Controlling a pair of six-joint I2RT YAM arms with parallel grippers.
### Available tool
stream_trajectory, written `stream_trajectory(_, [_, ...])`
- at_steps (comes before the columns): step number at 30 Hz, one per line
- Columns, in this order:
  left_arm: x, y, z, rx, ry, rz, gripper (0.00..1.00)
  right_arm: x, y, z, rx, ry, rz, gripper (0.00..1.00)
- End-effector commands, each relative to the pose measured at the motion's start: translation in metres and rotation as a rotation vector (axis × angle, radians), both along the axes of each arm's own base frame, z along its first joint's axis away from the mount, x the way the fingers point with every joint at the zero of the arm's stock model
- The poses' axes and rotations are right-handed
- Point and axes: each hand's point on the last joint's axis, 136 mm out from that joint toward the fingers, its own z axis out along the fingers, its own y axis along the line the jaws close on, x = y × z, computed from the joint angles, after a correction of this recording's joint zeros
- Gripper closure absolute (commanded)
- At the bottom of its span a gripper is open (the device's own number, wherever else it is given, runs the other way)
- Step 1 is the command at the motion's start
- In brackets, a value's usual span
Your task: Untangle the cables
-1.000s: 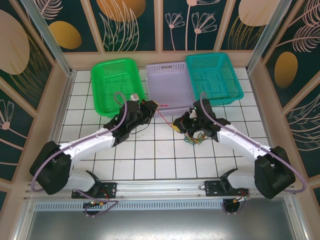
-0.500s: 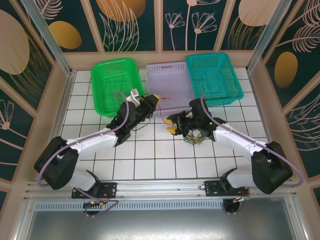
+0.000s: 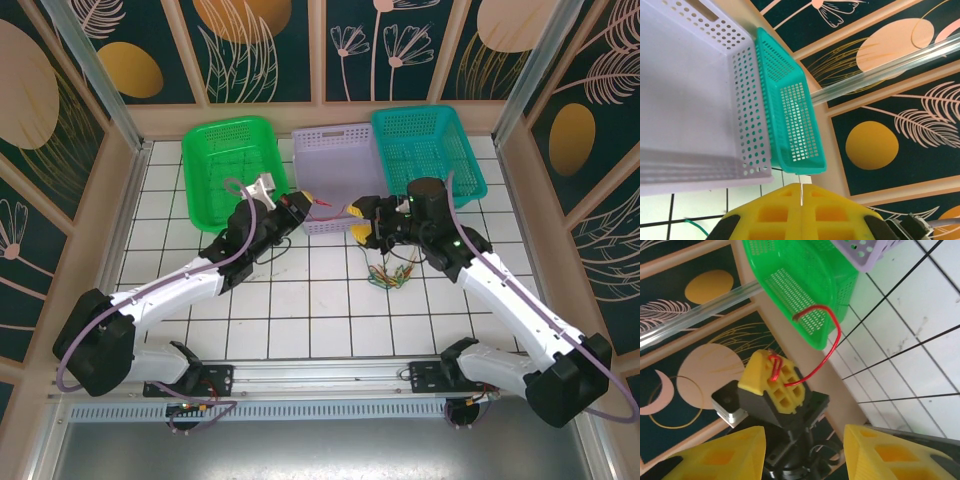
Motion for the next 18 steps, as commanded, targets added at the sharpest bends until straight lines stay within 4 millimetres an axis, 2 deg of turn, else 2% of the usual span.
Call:
stream_trajectory(1, [0.000,-0.008,0.017,0.060,-0.080,-0.010,1.00,0.014,0.015,0.009,0.130,0.061,-0.069,0.56])
stream_trajectory(8, [-0.009,-0.025,0.020,0.093,-0.105,-0.043,1.00,0.031,0.040,0.005,0.170,0.114,-0.072,0.65])
stream_trajectory(18, [-0.016,-0.028,0.021,0.093,-0.105,-0.057,1.00,0.028,0.027,-0.007,0.138,0.137,-0.117,0.85])
